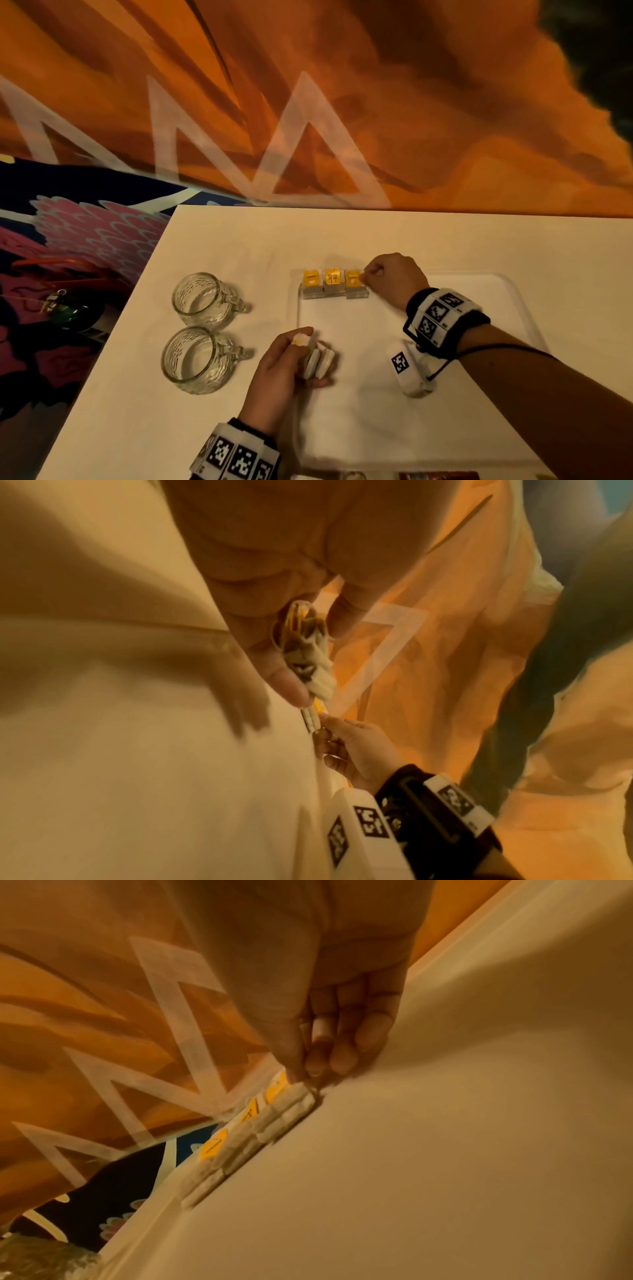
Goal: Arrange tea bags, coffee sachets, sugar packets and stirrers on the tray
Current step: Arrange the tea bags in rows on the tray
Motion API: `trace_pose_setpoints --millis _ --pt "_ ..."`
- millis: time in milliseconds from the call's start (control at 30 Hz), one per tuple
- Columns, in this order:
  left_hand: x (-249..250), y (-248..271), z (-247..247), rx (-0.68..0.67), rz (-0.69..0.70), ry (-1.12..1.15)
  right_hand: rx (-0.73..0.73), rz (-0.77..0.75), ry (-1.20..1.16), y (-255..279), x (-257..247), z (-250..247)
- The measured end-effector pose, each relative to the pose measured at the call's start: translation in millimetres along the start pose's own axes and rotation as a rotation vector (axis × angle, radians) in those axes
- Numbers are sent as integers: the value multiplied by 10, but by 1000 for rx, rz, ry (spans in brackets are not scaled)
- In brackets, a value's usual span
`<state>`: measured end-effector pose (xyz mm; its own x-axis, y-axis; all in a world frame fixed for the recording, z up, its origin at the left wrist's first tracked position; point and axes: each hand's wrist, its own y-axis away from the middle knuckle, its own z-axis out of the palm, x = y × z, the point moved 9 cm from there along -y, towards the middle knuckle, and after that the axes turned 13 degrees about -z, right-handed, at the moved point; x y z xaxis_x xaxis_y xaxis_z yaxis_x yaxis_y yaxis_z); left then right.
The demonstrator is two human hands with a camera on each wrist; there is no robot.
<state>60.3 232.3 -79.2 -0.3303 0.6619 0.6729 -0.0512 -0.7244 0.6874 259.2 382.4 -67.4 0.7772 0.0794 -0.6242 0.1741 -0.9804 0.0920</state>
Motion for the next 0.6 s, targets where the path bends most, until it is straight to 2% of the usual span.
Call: trace_pose_setpoints --millis 133,200,267,333,400,467,600 --pt "41 35 40 -64 -46 111 82 0 -33 82 -39 -131" --pt "99 90 72 -79 -10 107 109 -48 -121 222 -150 -174" --pt "157 152 82 -56 59 31 35 -84 -323 434 -297 -85" --pt "177 191 101 -34 106 -56 -113 -86 -500 699 -464 83" --pt "194 241 144 -21 138 -128 -214 -87 -561 913 -585 200" --pt "186 276 171 -13 151 -172 -234 -95 -565 1044 -656 245" --pt "148 372 244 -58 142 -162 -137 -75 -592 1218 -637 211"
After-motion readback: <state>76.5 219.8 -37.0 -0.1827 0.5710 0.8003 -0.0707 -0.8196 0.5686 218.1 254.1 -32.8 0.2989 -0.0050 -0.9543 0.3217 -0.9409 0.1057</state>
